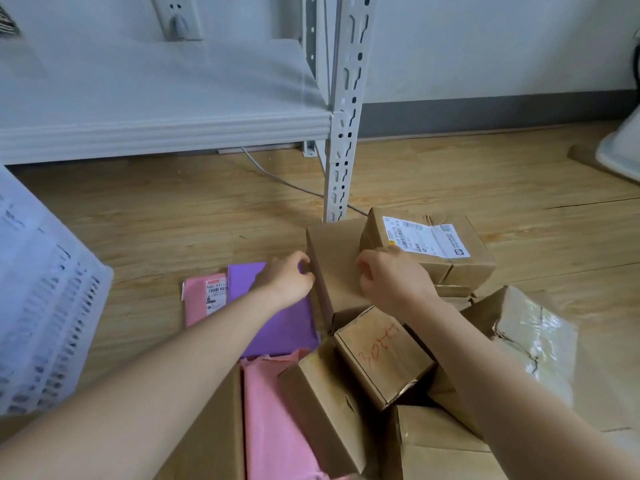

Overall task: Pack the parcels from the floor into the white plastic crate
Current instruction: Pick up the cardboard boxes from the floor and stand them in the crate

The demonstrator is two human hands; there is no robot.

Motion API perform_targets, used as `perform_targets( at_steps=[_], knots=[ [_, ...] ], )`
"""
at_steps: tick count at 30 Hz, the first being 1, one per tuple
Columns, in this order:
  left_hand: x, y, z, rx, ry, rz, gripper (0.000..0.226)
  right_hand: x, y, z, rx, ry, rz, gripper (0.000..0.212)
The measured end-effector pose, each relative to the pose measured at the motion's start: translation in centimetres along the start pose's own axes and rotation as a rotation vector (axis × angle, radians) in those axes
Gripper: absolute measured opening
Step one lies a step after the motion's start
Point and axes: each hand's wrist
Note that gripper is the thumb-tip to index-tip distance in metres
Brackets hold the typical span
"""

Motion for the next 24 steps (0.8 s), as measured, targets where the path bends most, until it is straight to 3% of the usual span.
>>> perform_targets(
  at_steps=[2,4,8,13,19,24],
  knots=[
    [-1.0,-0.5,0.2,0.012,0.030,0.024,0.037,-1.0,0.3,0.2,0.186,0.024,-0.076,0.021],
    [-1.9,-0.7,-0.2,0.051,0.019,0.012,0.039,-2.3,0.8,-0.2,0.212,-0.021,-0.023,0.030],
    [-3.1,-0.4,-2.8,0.342,-0.102,0.022,0.040,-3.9,3.3,-3.0,-0.039,-0.319,0.014,0.048],
    [-3.3,-0.6,-7.8,0.576,-0.234,0.195,0.043,-4.3,4.5,-8.2,-0.235,-0.609,0.117,0.055],
    [-2.3,-2.4,-9.2,0.603,-0.261,0.373,0.055,-3.3,2.4,-9.8,-0.372,-0.689,0.138,0.069],
    [-1.1,-1.6,-6.5,0.612,-0.318,0.195,0.052,-3.2,2.4,-8.4,-0.560,-0.636,-0.008,0.066]
  ],
)
Point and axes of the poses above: each hand's wrist, its own x-axis away from the middle knuckle, its own y-axis out of the back of the hand, z = x × y, and after that the axes turned 15 degrees about z, right-handed
